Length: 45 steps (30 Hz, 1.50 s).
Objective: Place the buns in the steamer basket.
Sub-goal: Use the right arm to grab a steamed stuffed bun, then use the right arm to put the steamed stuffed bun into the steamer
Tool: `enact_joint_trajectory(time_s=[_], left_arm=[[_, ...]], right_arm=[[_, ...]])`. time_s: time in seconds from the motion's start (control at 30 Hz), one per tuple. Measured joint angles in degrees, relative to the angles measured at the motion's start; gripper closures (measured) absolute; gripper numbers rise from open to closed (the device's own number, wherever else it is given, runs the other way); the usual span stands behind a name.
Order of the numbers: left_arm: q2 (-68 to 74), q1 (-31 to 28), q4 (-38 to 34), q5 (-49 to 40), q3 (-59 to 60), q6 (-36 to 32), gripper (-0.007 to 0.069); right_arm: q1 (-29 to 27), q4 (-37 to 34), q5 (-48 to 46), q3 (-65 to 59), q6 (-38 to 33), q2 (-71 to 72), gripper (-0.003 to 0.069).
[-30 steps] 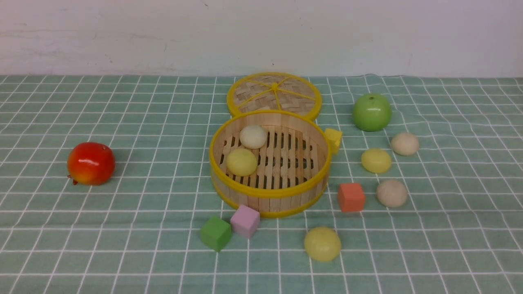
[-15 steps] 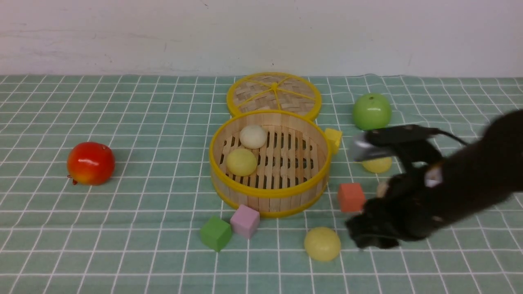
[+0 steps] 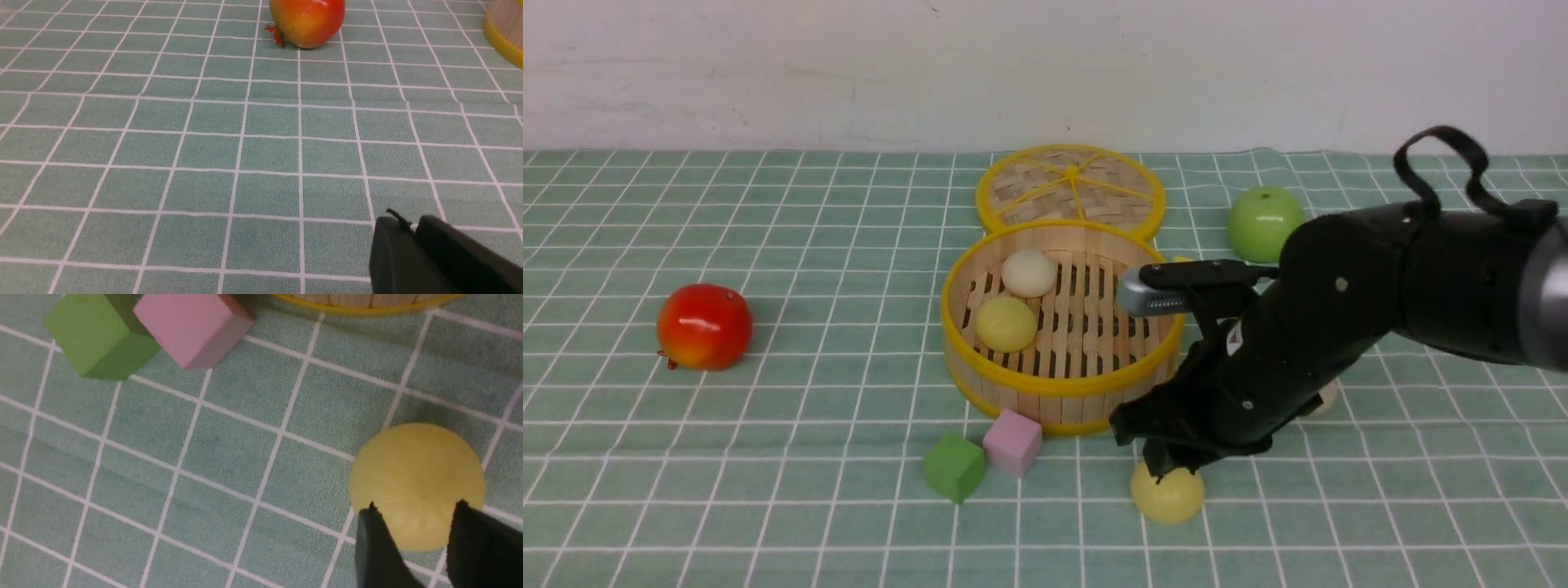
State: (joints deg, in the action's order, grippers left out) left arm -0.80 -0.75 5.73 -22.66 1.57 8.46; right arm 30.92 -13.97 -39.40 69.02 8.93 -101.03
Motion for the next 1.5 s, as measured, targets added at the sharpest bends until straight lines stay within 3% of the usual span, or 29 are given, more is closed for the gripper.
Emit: enact_joint_trajectory(time_s=[0.33, 0.5, 0.63, 0.87, 1.1, 1.5], left_arm=[[0.0, 0.0, 0.06, 0.0, 0.0, 0.0, 0.0547], [0.0, 0.0, 0.06, 0.0, 0.0, 0.0, 0.0547], [0.0, 0.0, 0.06, 0.0, 0.0, 0.0, 0.0547], [0.0, 0.0, 0.06, 0.0, 0.0, 0.0, 0.0538], [0.0, 0.0, 0.06, 0.0, 0.0, 0.0, 0.0531], [0.0, 0.0, 0.06, 0.0, 0.0, 0.0, 0.0517]], right_arm=[[0.0, 3.89, 2.32, 0.33, 0.15, -3.19, 0.0398], [0.0, 5.09, 2.56, 0.33, 0.15, -4.59, 0.0431], [0.0, 5.09, 2.82, 0.42, 0.15, -5.32, 0.0473], [0.0, 4.53, 2.29, 0.46, 0.15, -5.07, 0.0656], [0.0, 4.67, -1.1, 3.05, -0.25, -0.94, 0.0663], [0.0, 3.63, 1.28, 23.14, -0.46, -3.76, 0.0663]])
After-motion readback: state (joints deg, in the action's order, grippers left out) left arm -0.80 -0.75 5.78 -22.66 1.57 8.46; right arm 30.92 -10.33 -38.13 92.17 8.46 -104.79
